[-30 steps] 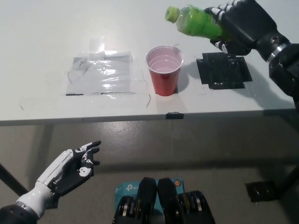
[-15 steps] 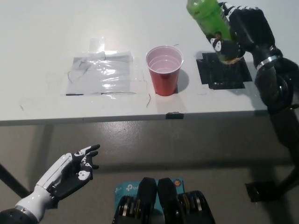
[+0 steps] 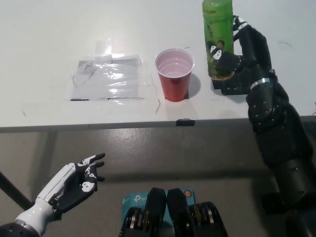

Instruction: The robot uses its right hand to pick up a bottle kept in the middle of the desk and tilt it into a cup kept next to it to pour water out

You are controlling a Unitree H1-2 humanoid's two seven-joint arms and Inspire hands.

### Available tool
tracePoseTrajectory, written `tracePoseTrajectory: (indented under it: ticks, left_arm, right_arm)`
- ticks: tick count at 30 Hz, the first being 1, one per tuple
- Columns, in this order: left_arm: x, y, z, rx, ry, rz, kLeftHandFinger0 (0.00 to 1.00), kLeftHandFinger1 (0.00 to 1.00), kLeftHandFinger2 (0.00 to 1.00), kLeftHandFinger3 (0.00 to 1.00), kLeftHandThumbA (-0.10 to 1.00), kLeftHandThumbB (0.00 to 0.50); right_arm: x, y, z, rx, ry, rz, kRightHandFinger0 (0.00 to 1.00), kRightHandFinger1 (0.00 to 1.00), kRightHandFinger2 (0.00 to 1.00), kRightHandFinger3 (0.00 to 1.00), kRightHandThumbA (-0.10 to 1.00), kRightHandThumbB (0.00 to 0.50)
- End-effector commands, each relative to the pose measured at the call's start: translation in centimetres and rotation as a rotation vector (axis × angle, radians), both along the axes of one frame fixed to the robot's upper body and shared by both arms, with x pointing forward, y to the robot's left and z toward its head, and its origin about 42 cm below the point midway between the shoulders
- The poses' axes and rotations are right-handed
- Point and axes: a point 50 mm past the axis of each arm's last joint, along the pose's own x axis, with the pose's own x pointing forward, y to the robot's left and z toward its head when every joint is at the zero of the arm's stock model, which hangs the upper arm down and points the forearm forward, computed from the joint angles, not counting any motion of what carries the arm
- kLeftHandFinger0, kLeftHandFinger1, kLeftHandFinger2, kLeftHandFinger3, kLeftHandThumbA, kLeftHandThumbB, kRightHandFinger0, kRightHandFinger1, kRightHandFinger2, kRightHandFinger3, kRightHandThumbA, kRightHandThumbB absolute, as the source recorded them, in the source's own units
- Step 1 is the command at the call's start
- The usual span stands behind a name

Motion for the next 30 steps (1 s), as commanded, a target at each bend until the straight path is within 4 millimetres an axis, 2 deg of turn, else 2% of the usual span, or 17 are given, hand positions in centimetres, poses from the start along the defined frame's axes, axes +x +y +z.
tracePoseTrajectory:
  ticks: [1,2,5,6,8,10,15,17,19,20,21,22,23,24,25,26,30]
  left_arm:
    - [-0.1,0.2,1.1,-0.011,-0.079,-0.003,0.80,0.94,1.00,1.00,0.73,0.108]
    - [-0.1,0.3,1.1,-0.018,-0.082,-0.002,0.79,0.93,1.00,1.00,0.71,0.101]
    - [-0.2,0.4,1.1,-0.018,-0.085,0.005,0.78,0.94,1.00,1.00,0.70,0.098]
    - [-0.2,0.5,1.2,-0.017,-0.087,0.008,0.77,0.94,1.00,1.00,0.70,0.103]
    - [-0.2,0.4,1.1,-0.019,-0.086,0.009,0.76,0.94,1.00,1.00,0.70,0.107]
    - [-0.2,0.4,1.2,-0.020,-0.088,0.009,0.76,0.93,1.00,1.00,0.70,0.106]
    - [-0.1,0.6,1.2,-0.017,-0.093,0.014,0.76,0.93,1.00,1.00,0.71,0.113]
    - [-0.2,0.5,1.2,-0.016,-0.085,0.021,0.76,0.93,1.00,1.00,0.71,0.118]
    - [-0.2,0.5,1.2,-0.016,-0.083,0.020,0.77,0.93,1.00,1.00,0.71,0.123]
    - [-0.1,0.5,1.2,-0.017,-0.090,0.016,0.76,0.93,1.00,1.00,0.71,0.113]
    - [0.0,0.5,1.2,-0.017,-0.092,0.016,0.75,0.93,1.00,1.00,0.71,0.117]
    - [0.0,0.5,1.2,-0.014,-0.091,0.016,0.75,0.93,1.00,1.00,0.72,0.111]
    - [0.0,0.5,1.2,-0.015,-0.088,0.013,0.75,0.93,1.00,1.00,0.72,0.098]
    - [-0.1,0.5,1.1,-0.017,-0.086,0.015,0.76,0.93,1.00,1.00,0.71,0.098]
    - [-0.2,0.5,1.1,-0.021,-0.080,0.017,0.76,0.93,1.00,1.00,0.71,0.095]
    - [-0.2,0.5,1.0,-0.021,-0.083,0.016,0.76,0.93,1.00,1.00,0.71,0.100]
    - [-0.2,0.5,1.0,-0.017,-0.089,0.017,0.74,0.92,1.00,1.00,0.72,0.112]
  right_arm:
    - [-0.2,-0.2,1.7,0.130,-0.222,-0.037,0.00,0.00,0.23,0.25,-0.10,0.000]
    - [-0.6,-0.2,0.5,0.145,-0.257,-0.025,0.00,0.00,0.23,0.30,-0.10,0.000]
    - [-0.9,-0.1,-0.7,0.146,-0.290,-0.027,0.00,0.02,0.25,0.33,-0.10,0.000]
    - [-1.0,-0.2,-1.1,0.152,-0.319,-0.027,0.00,0.02,0.25,0.31,-0.10,0.022]
    - [-1.4,-0.5,-2.1,0.151,-0.384,-0.038,0.00,0.00,0.22,0.29,-0.10,0.027]
    - [-1.8,-0.7,-2.9,0.123,-0.411,-0.048,0.00,0.00,0.21,0.28,-0.10,0.008]
    - [-2.6,-1.0,-4.6,0.048,-0.456,-0.064,0.00,0.00,0.32,0.29,-0.10,0.007]
    - [-2.9,-1.4,-5.5,0.028,-0.464,-0.081,0.00,0.00,0.30,0.29,-0.10,0.000]
    - [-3.0,-1.5,-5.7,0.021,-0.472,-0.085,0.00,0.00,0.28,0.31,-0.10,0.017]
    - [-3.0,-1.8,-6.1,0.015,-0.442,-0.077,0.00,0.04,0.30,0.66,-0.10,0.009]
    - [-3.1,-1.8,-6.2,0.013,-0.446,-0.079,0.12,0.24,0.50,0.96,-0.01,0.011]
    - [-3.1,-1.9,-6.3,-0.007,-0.440,-0.070,0.22,0.38,0.66,1.00,0.09,0.016]
    - [-3.0,-2.0,-6.6,-0.035,-0.430,-0.068,0.54,0.64,0.87,1.00,0.40,0.061]
    - [-2.9,-2.0,-6.7,-0.040,-0.428,-0.066,0.56,0.65,0.88,1.00,0.44,0.068]
    - [-2.6,-2.1,-7.1,-0.127,-0.370,-0.087,1.00,1.00,1.00,1.00,0.69,0.228]
    - [-2.5,-2.1,-7.2,-0.169,-0.351,-0.118,1.00,1.00,1.00,1.00,0.81,0.352]
    - [-2.3,-2.1,-7.1,-0.229,-0.320,-0.139,1.00,1.00,1.00,1.00,0.90,0.469]
